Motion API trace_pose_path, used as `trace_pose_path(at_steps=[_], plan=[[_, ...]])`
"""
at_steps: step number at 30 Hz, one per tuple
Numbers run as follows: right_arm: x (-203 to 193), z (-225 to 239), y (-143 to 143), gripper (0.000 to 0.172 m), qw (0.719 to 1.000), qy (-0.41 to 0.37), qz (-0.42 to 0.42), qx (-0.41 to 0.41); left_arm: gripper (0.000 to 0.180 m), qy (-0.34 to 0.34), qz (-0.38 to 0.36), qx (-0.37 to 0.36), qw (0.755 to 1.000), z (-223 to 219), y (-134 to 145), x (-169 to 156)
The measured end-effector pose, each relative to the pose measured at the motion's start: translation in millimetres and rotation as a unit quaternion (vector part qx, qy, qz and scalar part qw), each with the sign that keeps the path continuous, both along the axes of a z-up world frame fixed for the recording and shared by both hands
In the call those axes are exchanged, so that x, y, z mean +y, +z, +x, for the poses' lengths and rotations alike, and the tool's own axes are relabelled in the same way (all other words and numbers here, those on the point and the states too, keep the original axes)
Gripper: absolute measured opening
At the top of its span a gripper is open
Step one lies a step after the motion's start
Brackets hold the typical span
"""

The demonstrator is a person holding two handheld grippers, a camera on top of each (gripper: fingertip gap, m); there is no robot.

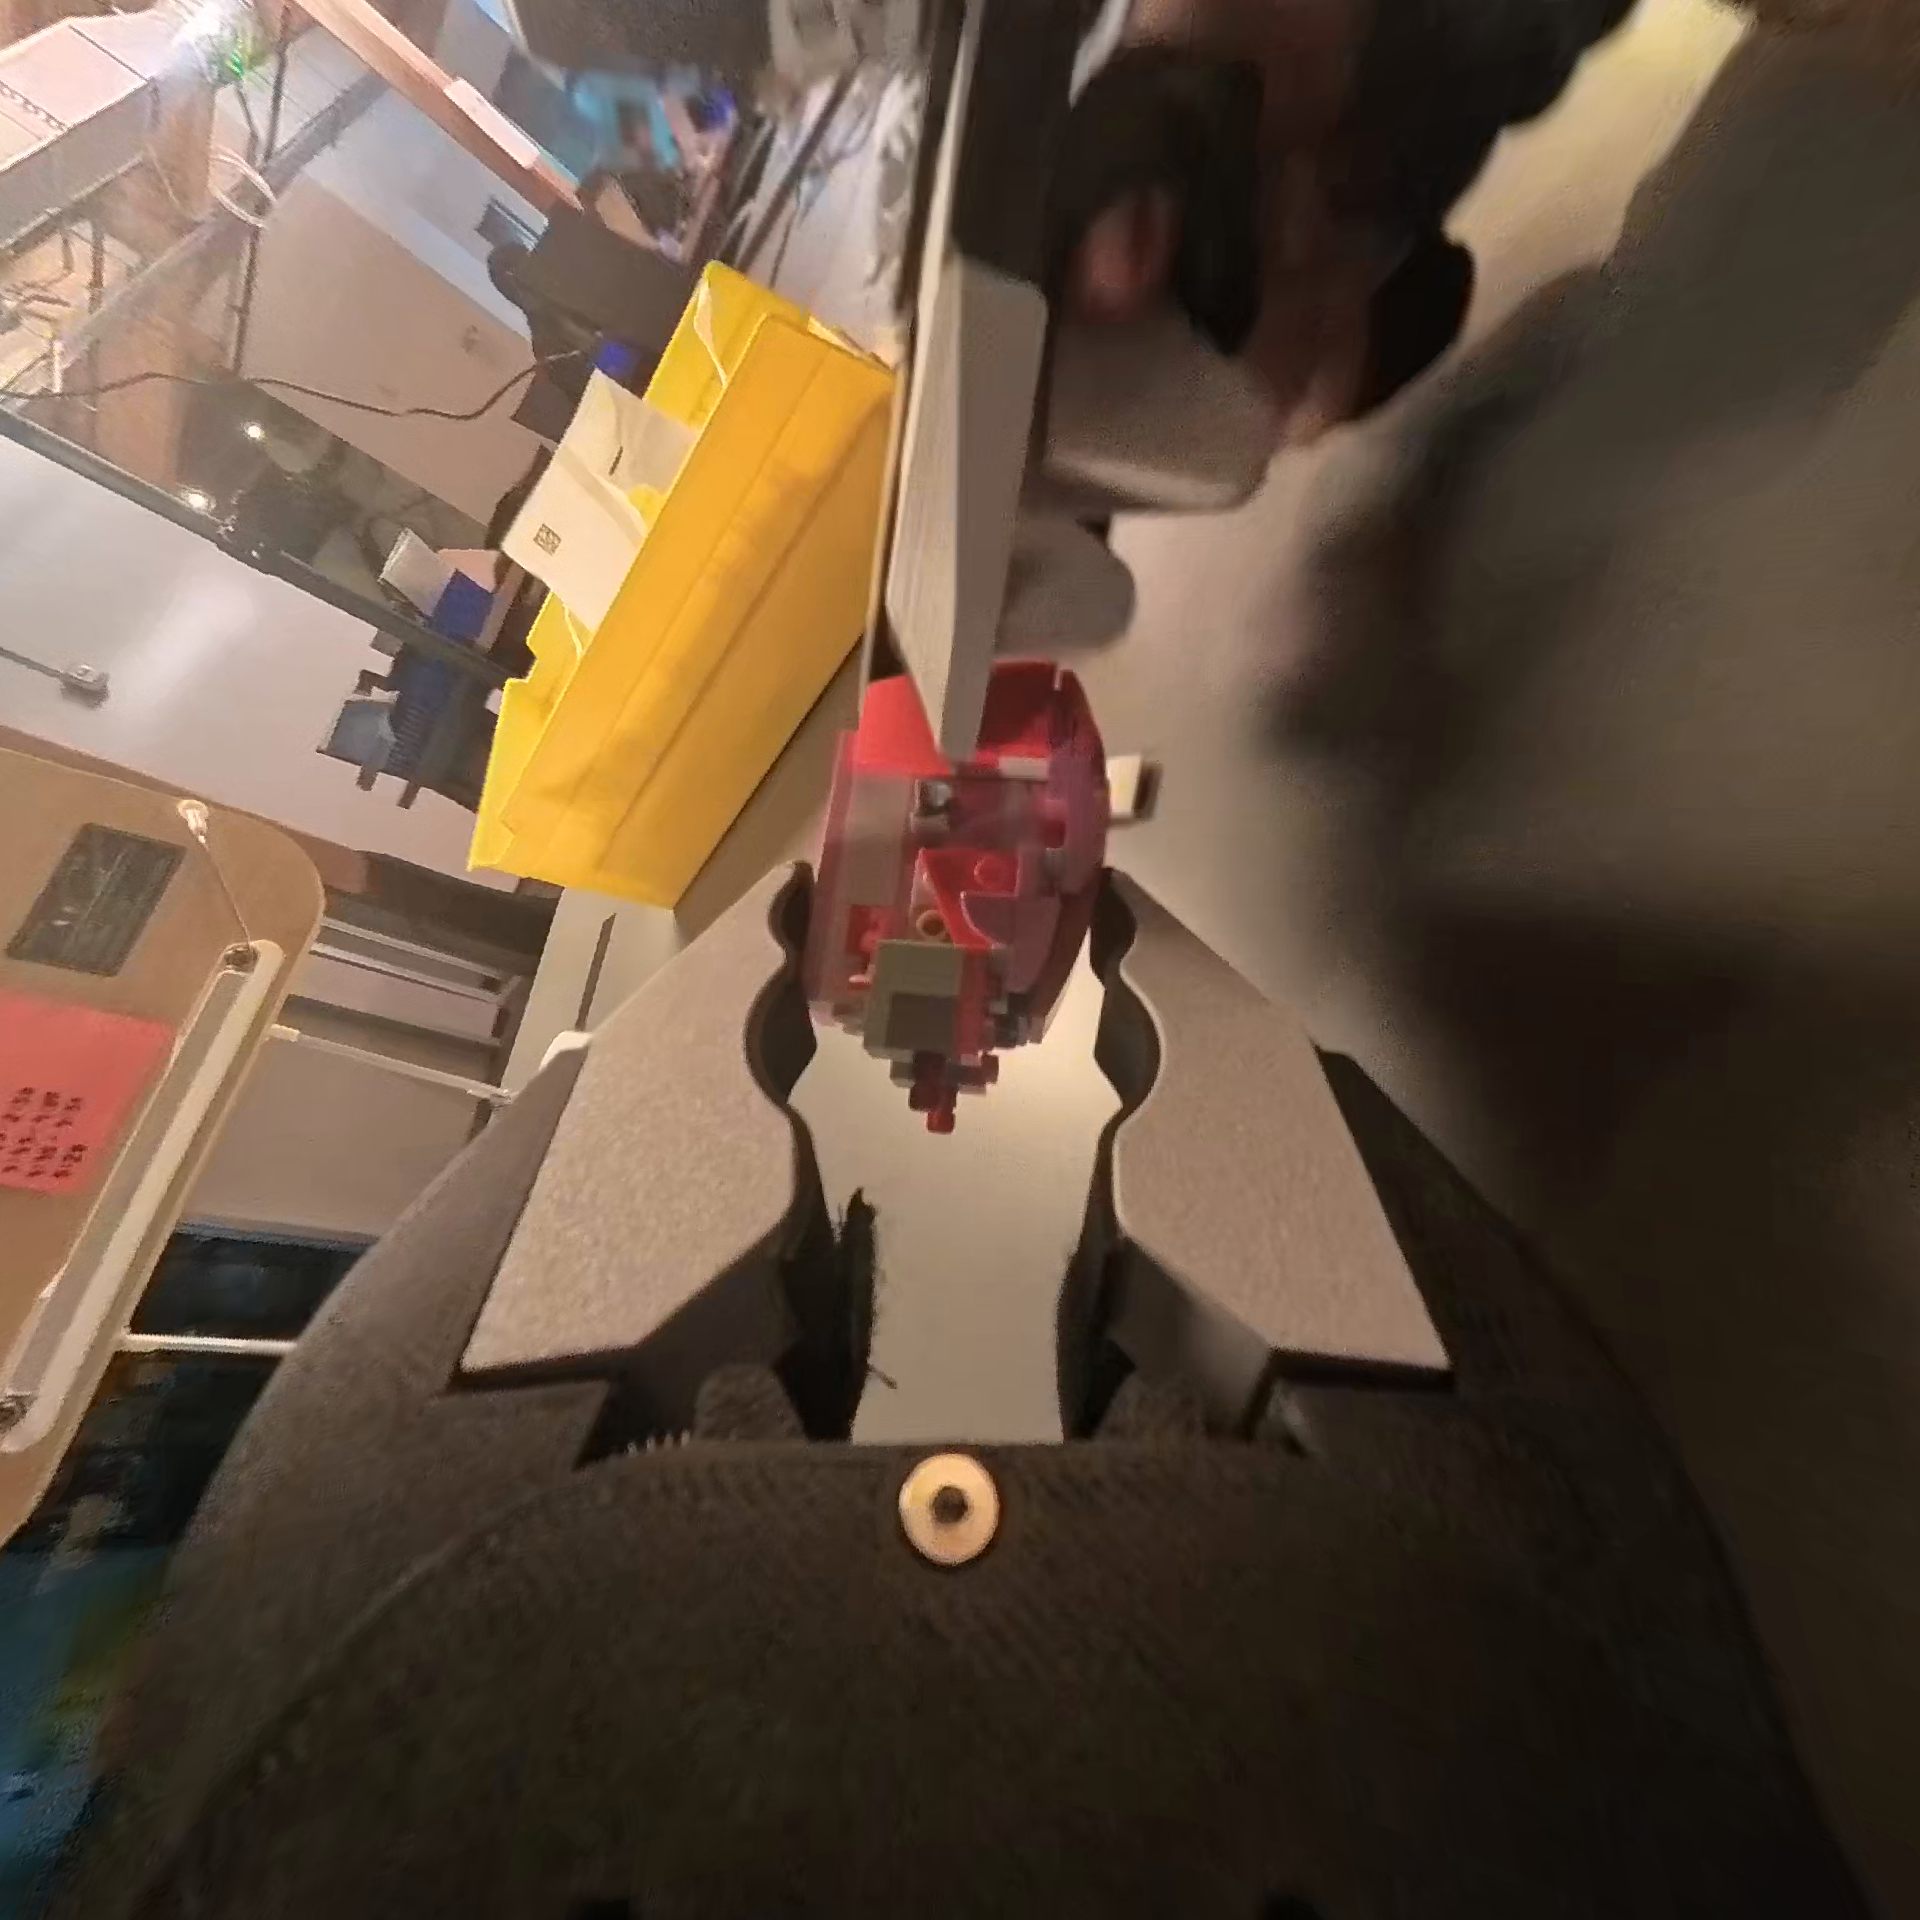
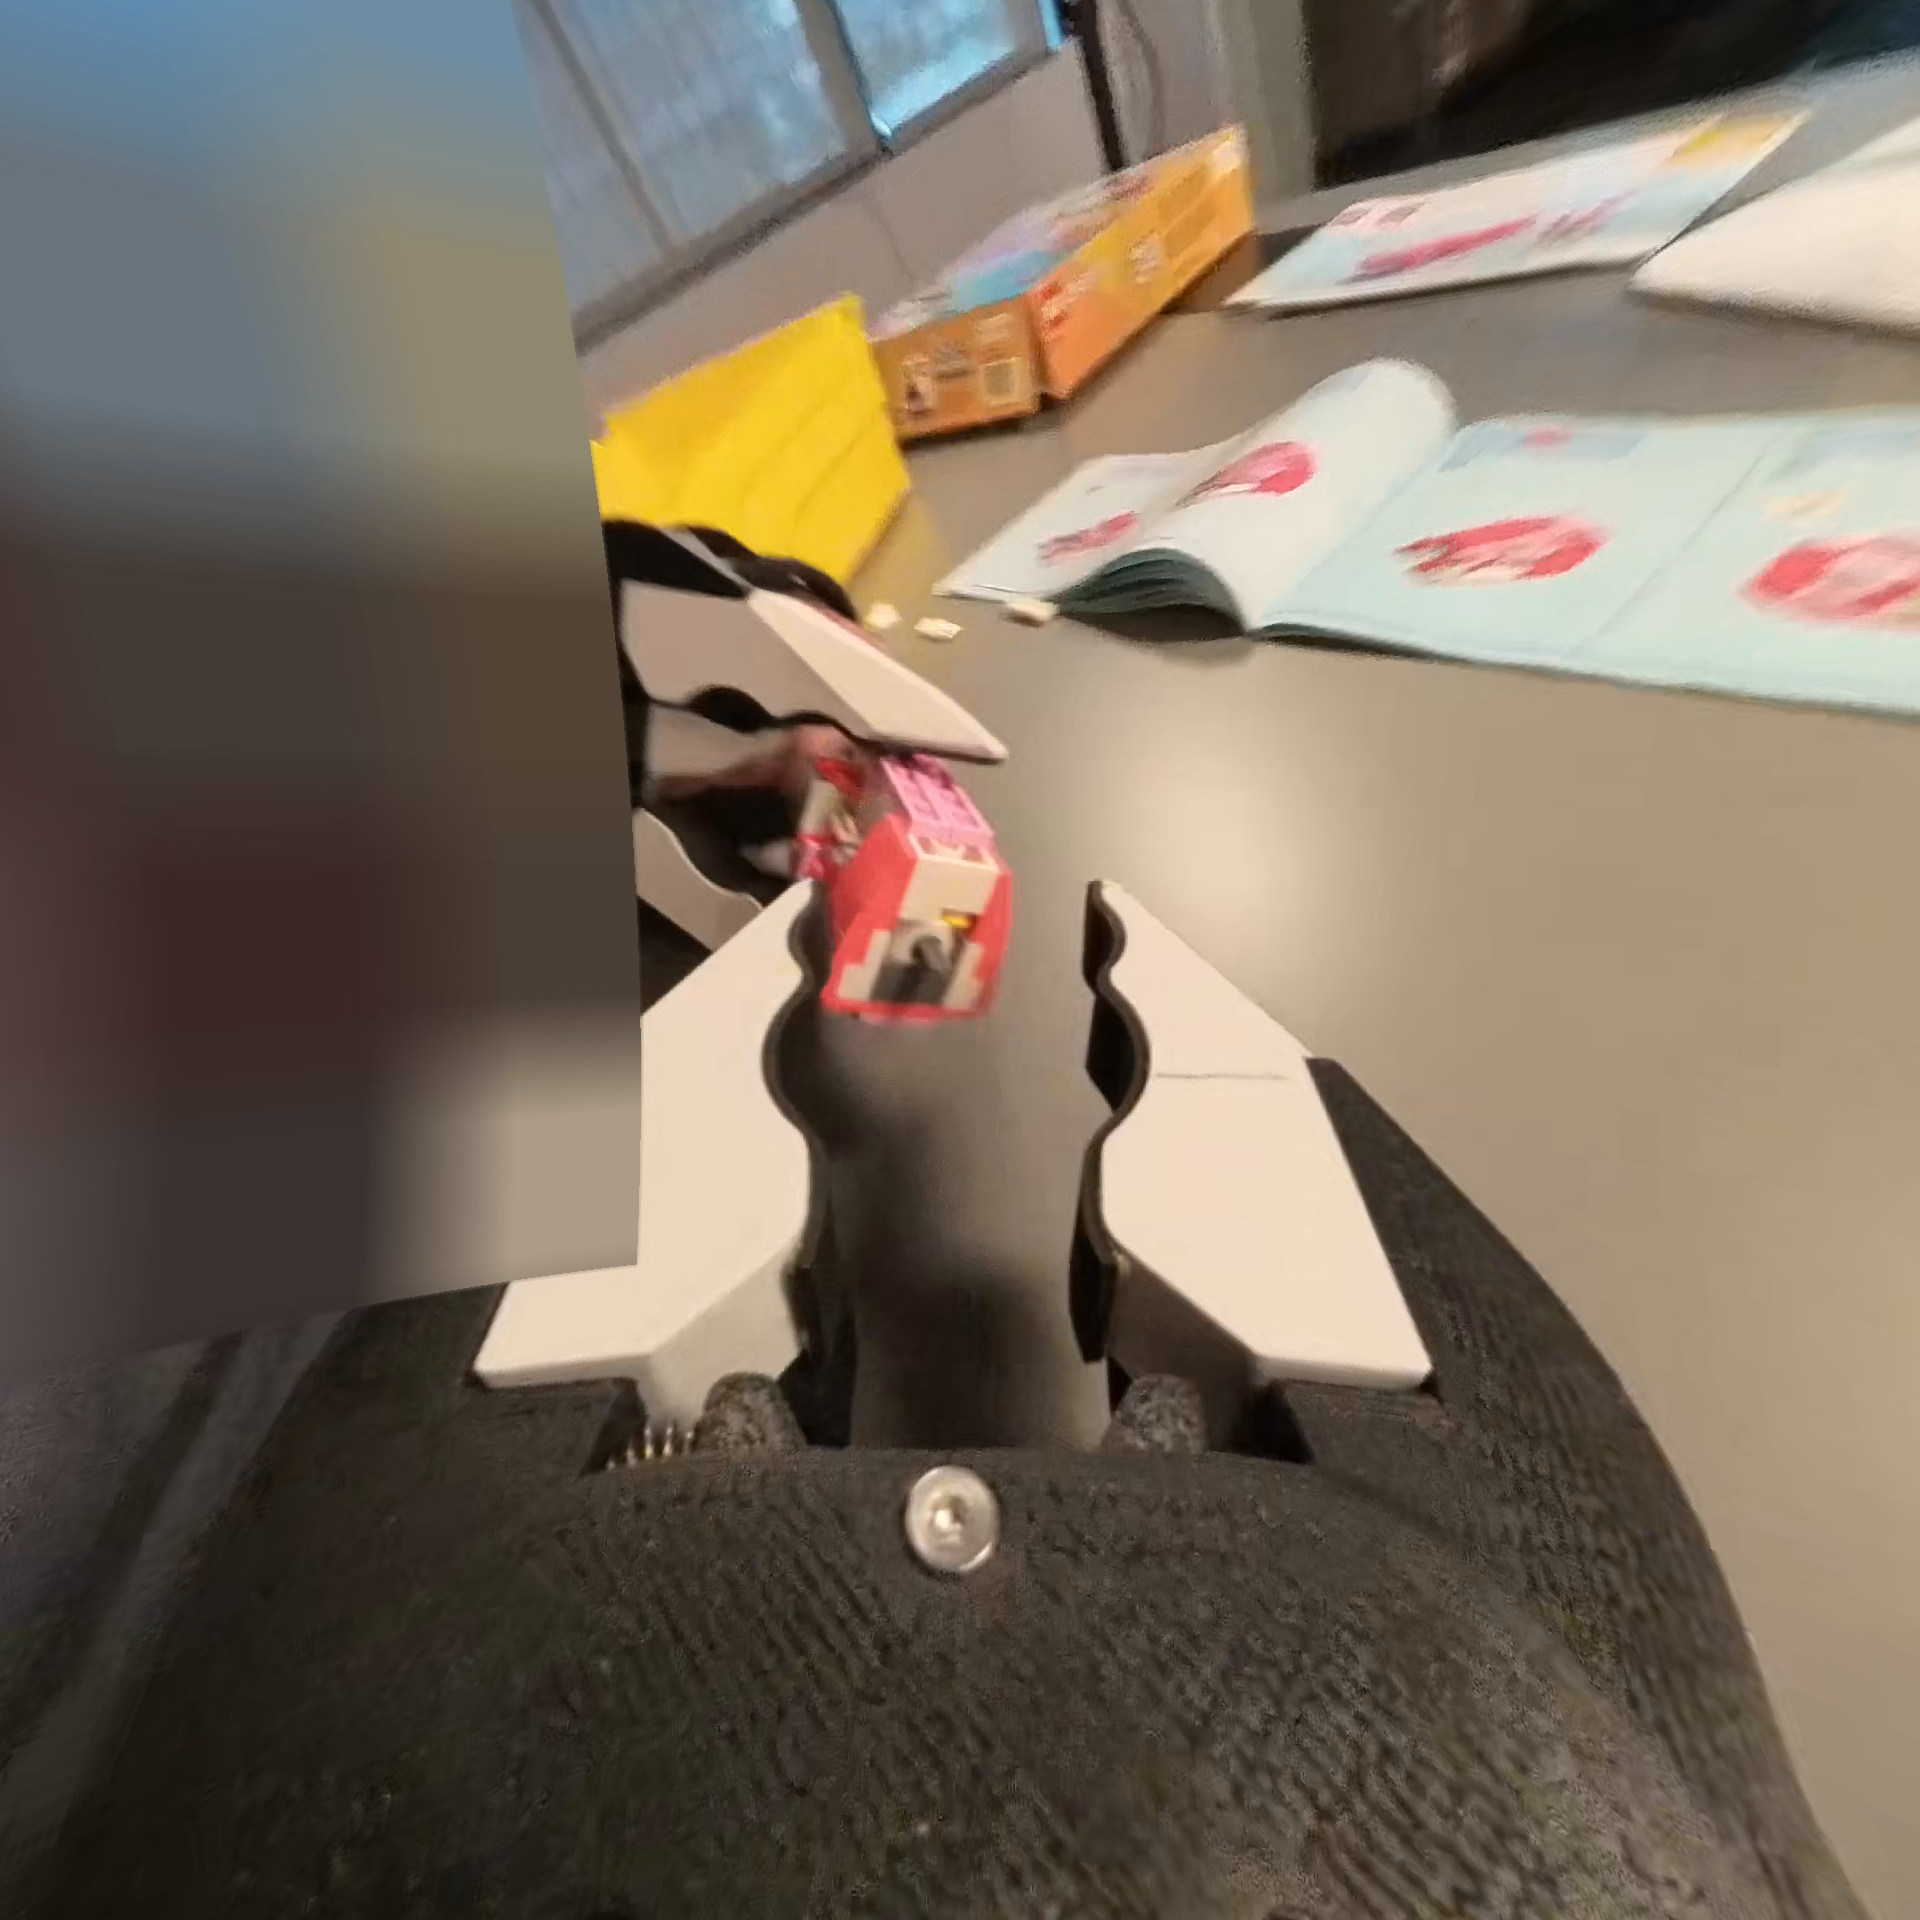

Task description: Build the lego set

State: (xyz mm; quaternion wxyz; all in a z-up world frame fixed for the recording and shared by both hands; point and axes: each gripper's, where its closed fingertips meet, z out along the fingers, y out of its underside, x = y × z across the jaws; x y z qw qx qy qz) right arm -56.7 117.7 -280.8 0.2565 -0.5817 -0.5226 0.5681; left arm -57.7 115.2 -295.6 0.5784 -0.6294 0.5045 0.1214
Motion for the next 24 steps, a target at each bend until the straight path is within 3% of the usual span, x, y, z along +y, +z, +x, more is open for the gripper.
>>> trace_pose_path(at_steps=[1,7,15,18,21,24], plan=[[7,5,-3,0.050,0.999,-0.011,0.046,-0.010,0.053,0.003,0.001,0.015,1.000,-4,-3,0],[26,29,-48,0.045,0.974,0.014,0.170,-0.149,0.053,0.013,-0.011,0.042,0.999,-20,-11,3],[32,28,-67,0.032,0.963,0.028,0.194,-0.188,0.053,0.011,-0.017,0.047,0.999,-22,-15,2],[31,22,-48,0.033,0.970,-0.004,0.189,-0.151,0.053,0.015,-0.008,0.034,0.999,-23,-9,3],[14,11,-3,0.045,0.977,-0.014,0.213,-0.029,0.053,0.002,-0.010,-0.016,1.000,-19,0,1],[-15,11,20,0.058,0.940,0.026,0.338,0.044,0.053,-0.024,-0.026,-0.069,0.997,-12,9,-5]])
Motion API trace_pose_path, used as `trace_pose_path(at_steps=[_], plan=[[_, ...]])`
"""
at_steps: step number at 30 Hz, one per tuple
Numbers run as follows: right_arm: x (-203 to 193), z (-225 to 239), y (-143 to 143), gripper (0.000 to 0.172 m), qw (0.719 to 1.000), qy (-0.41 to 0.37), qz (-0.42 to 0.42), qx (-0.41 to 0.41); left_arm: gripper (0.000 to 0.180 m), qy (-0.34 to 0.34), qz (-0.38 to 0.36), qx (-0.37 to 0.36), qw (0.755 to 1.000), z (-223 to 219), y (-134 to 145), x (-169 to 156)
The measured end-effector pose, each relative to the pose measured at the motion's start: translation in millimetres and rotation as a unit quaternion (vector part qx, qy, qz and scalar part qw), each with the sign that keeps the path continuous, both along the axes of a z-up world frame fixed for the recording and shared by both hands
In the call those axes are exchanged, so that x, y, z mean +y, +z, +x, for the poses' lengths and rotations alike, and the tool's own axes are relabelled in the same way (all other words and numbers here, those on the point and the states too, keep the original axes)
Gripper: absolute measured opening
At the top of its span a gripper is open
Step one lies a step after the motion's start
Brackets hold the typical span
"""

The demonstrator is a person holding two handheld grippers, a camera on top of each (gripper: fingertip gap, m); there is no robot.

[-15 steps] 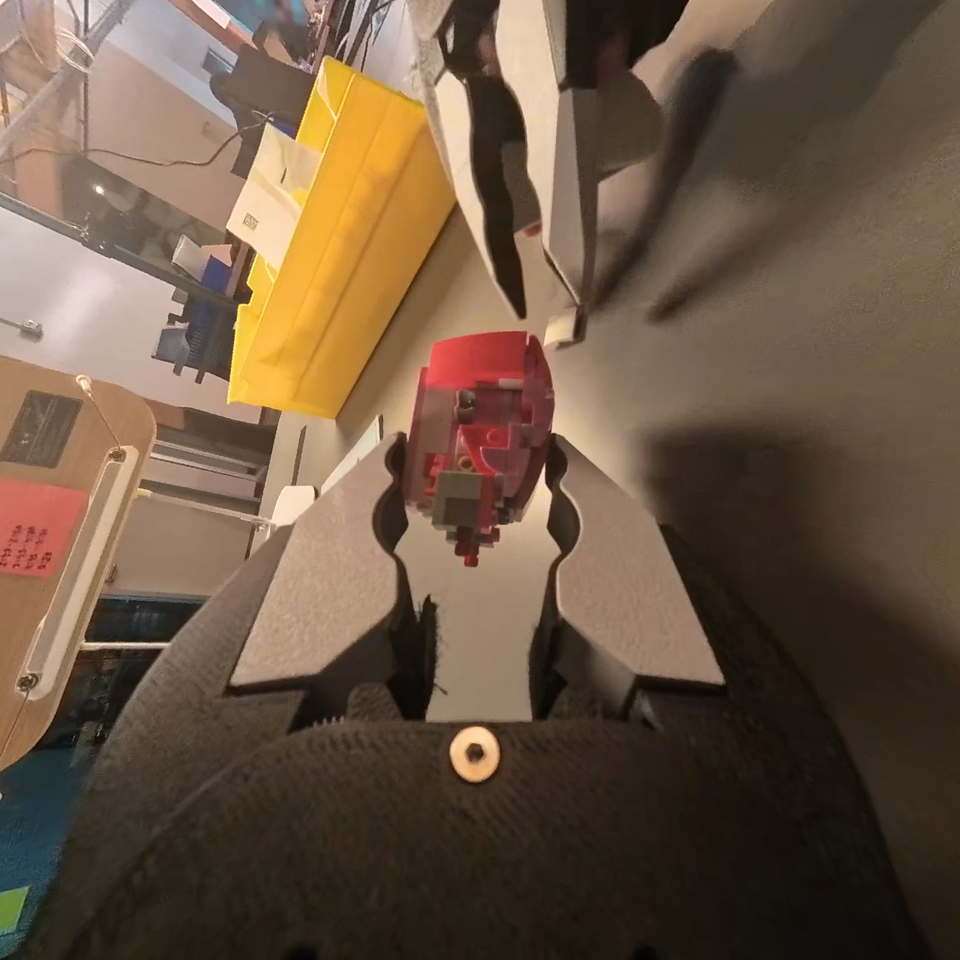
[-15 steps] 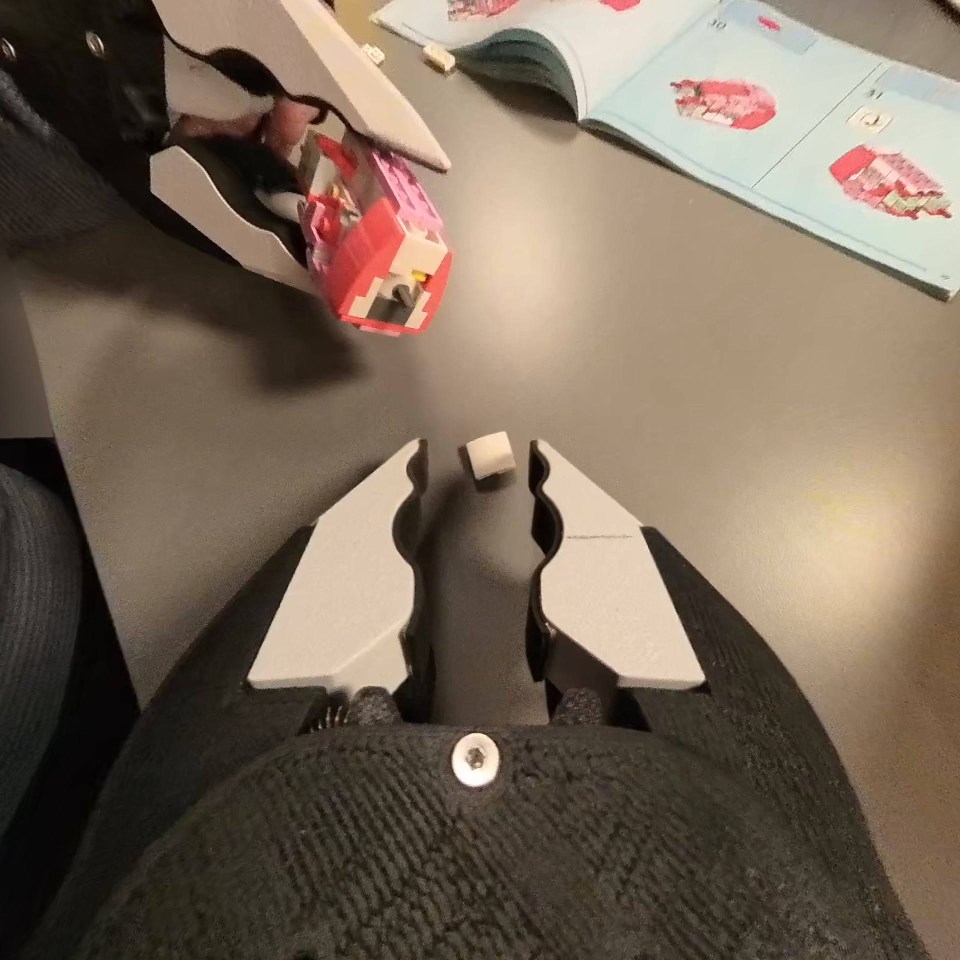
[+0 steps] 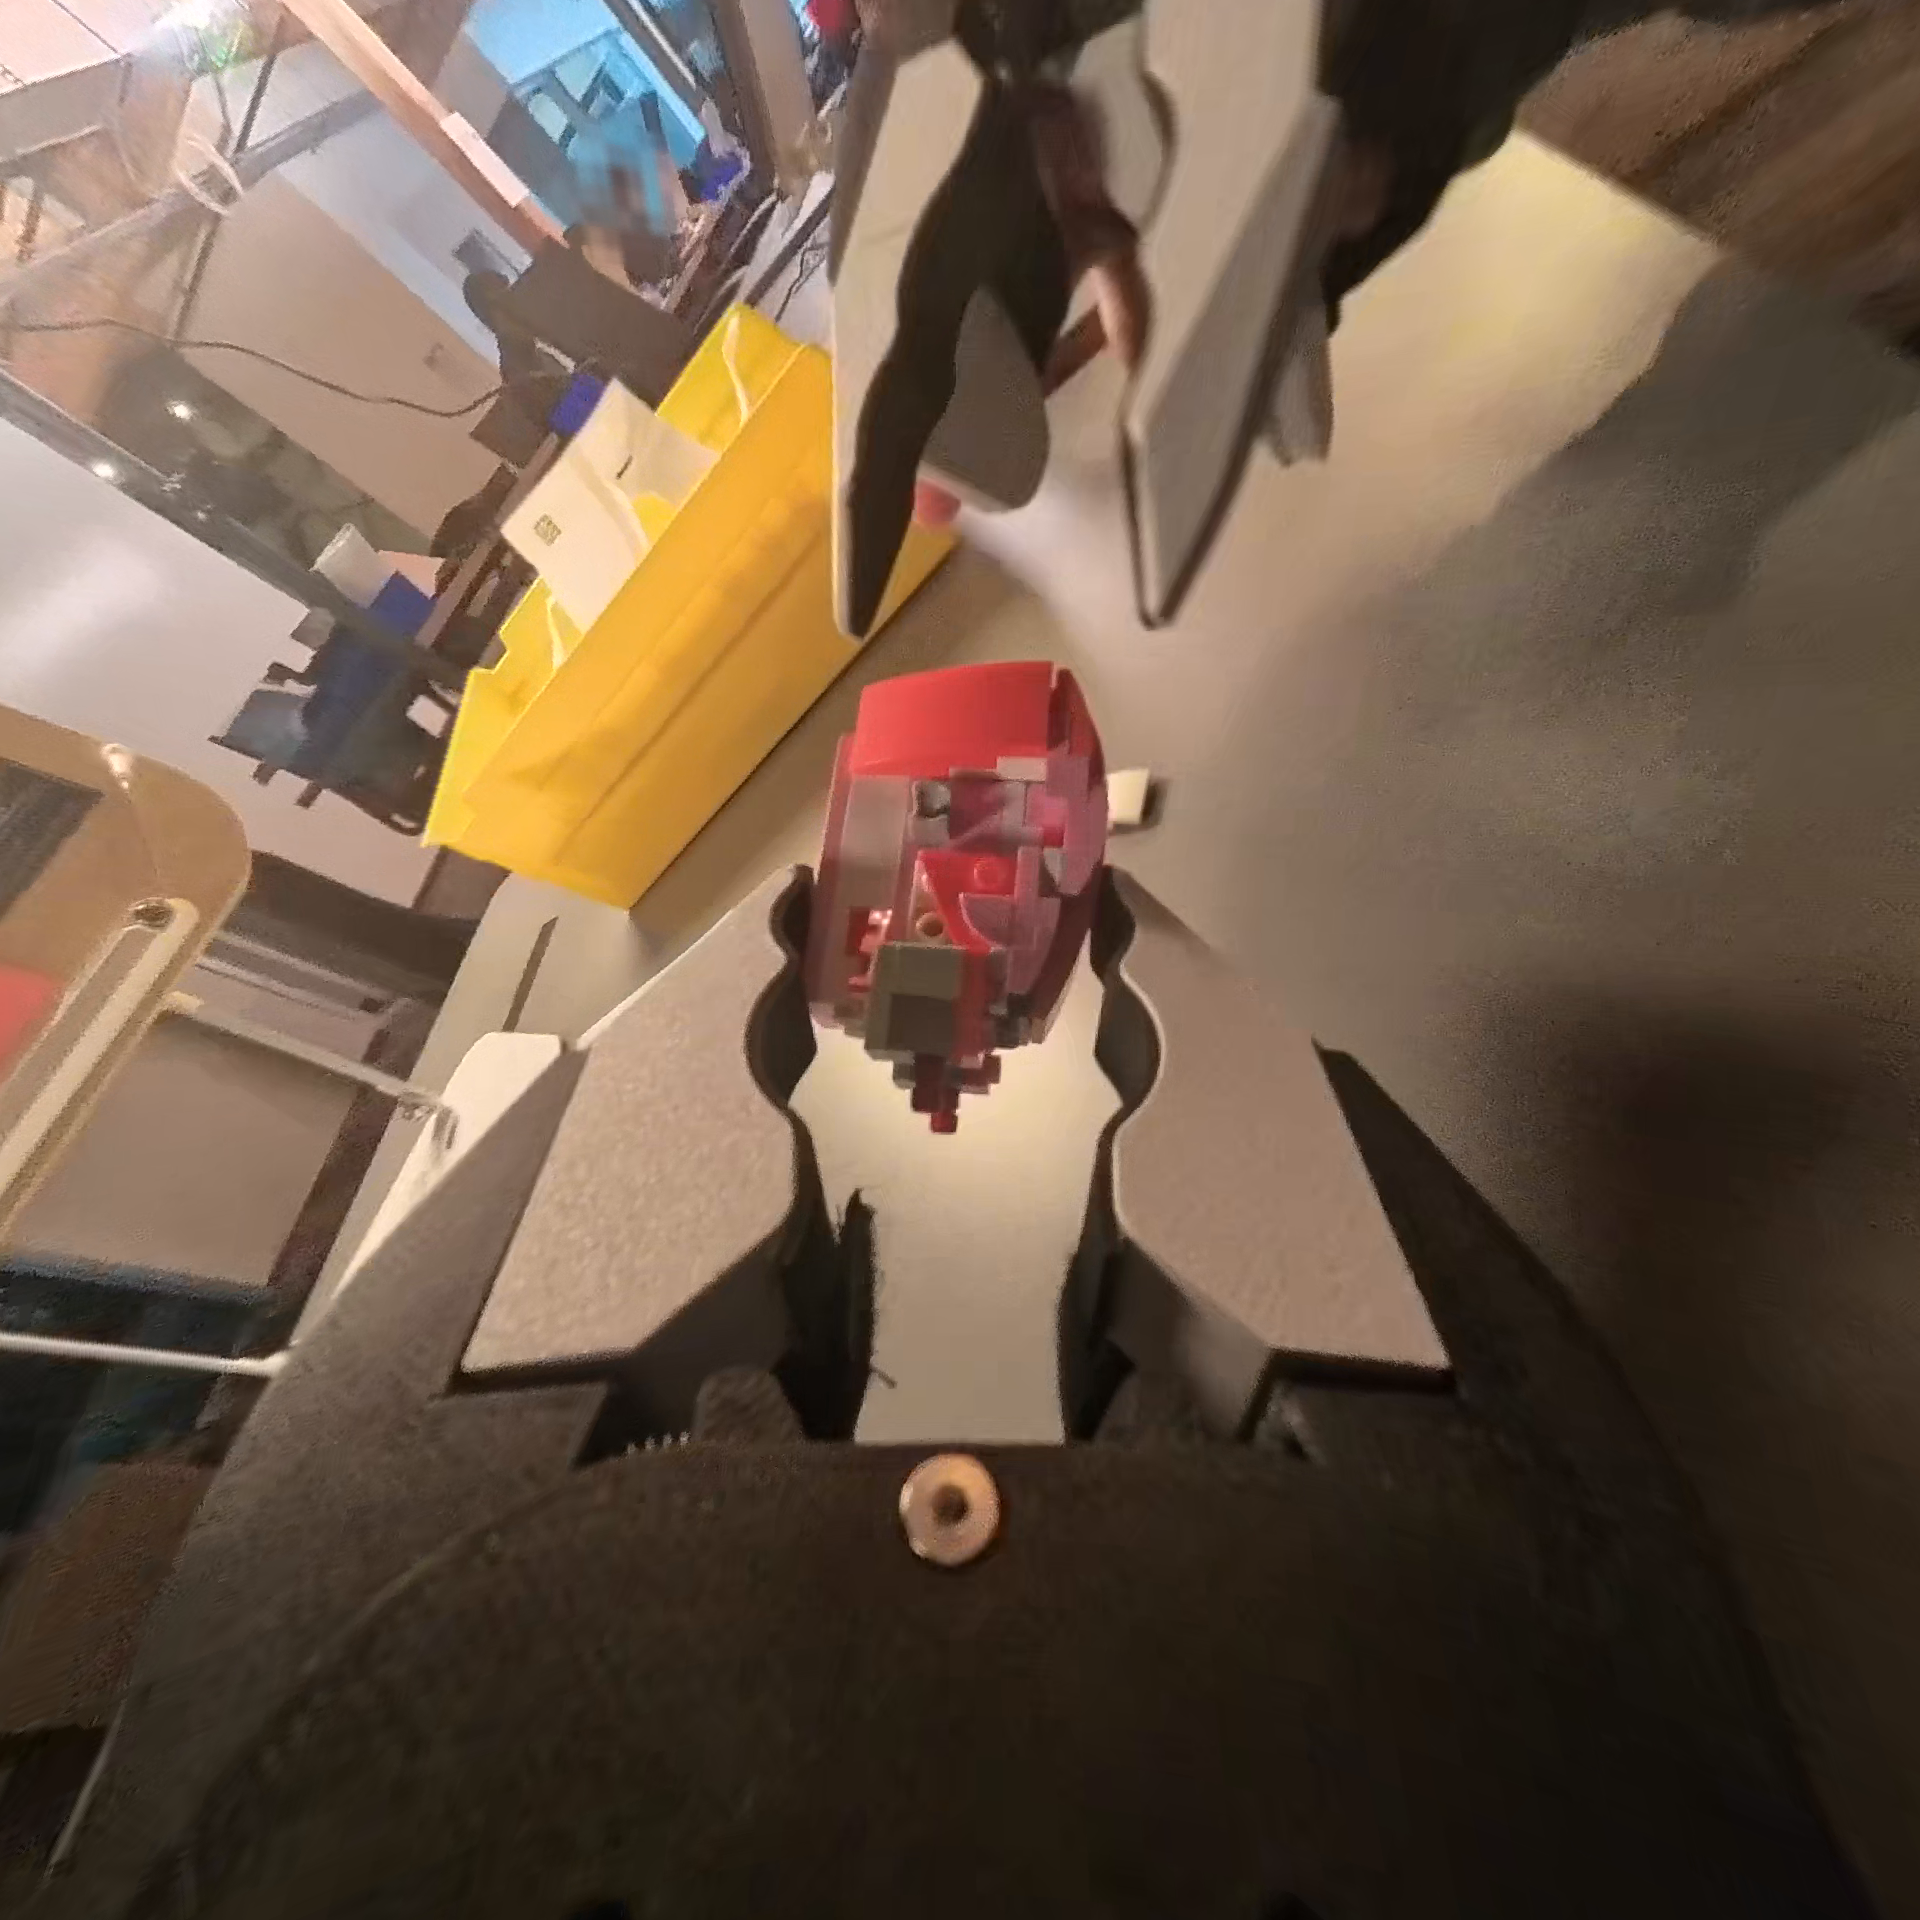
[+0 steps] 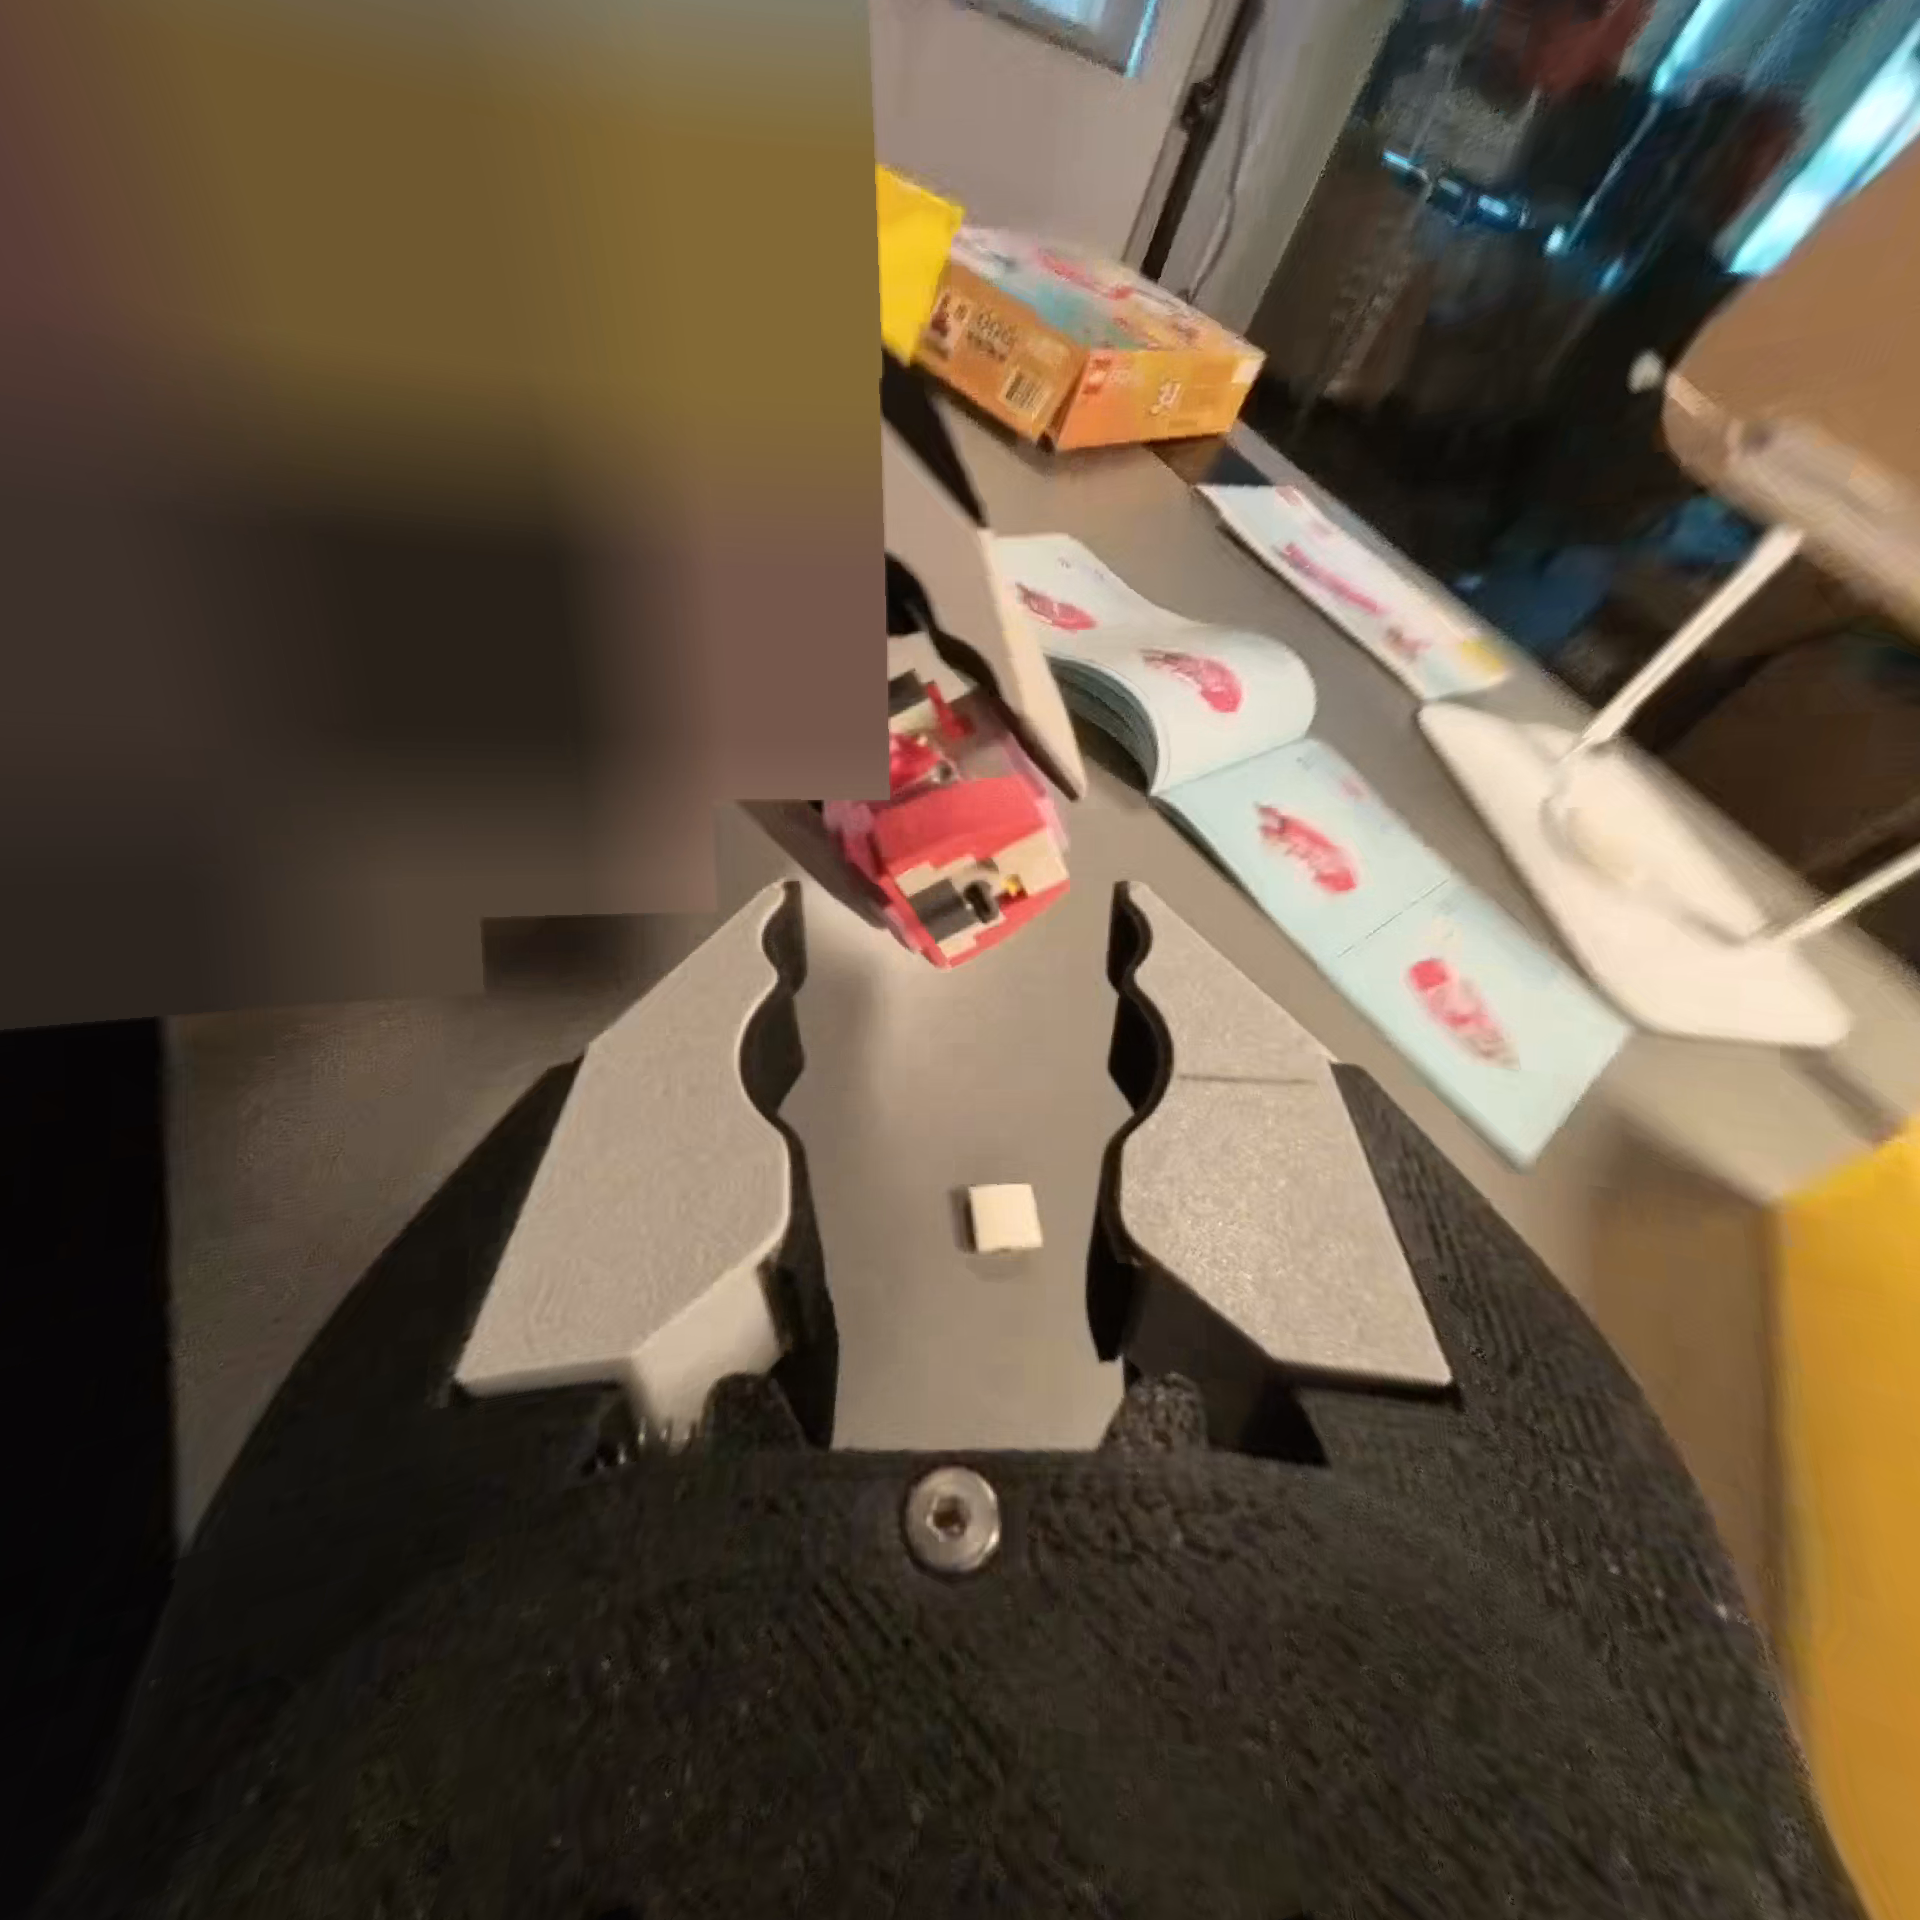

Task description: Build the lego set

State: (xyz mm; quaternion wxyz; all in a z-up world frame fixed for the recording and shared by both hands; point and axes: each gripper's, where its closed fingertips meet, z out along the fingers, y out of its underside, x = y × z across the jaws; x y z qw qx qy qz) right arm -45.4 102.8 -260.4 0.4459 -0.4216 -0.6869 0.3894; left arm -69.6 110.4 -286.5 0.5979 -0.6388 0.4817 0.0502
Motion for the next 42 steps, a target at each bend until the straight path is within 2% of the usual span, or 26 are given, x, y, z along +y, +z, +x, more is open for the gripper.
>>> trace_pose_path(at_steps=[3,6,9,16,28,31,32,34,36,38,42], plan=[[-5,-3,-9,0.061,0.986,-0.009,0.162,-0.033,0.053,-0.018,-0.005,-0.010,1.000,5,3,-4],[-9,-6,-16,0.056,0.969,-0.004,0.240,-0.054,0.052,-0.042,-0.008,-0.018,0.999,12,3,-10],[-14,-5,-10,0.043,0.971,0.012,0.234,-0.041,0.052,-0.066,-0.012,-0.035,0.997,17,6,-15],[-24,2,1,0.042,0.975,0.046,0.216,-0.034,0.052,-0.107,-0.026,-0.083,0.990,26,15,-23],[-23,8,-2,0.041,0.973,0.050,0.213,-0.071,0.051,-0.106,-0.040,-0.076,0.991,32,10,-23],[-20,4,-3,0.045,0.982,0.024,0.173,-0.066,0.051,-0.097,-0.047,-0.083,0.991,28,11,-21],[-23,4,-5,0.061,0.983,0.030,0.171,-0.065,0.051,-0.100,-0.044,-0.082,0.991,28,12,-21],[-29,3,-10,0.071,0.981,0.043,0.170,-0.080,0.051,-0.108,-0.048,-0.079,0.990,32,11,-24],[-30,1,-12,0.054,0.976,0.046,0.201,-0.074,0.051,-0.116,-0.050,-0.070,0.989,36,8,-26],[-29,1,-13,0.048,0.973,0.047,0.213,-0.076,0.051,-0.117,-0.049,-0.061,0.990,37,6,-26],[-30,5,-13,0.047,0.972,0.059,0.212,-0.087,0.051,-0.119,-0.053,-0.053,0.990,40,4,-27]])
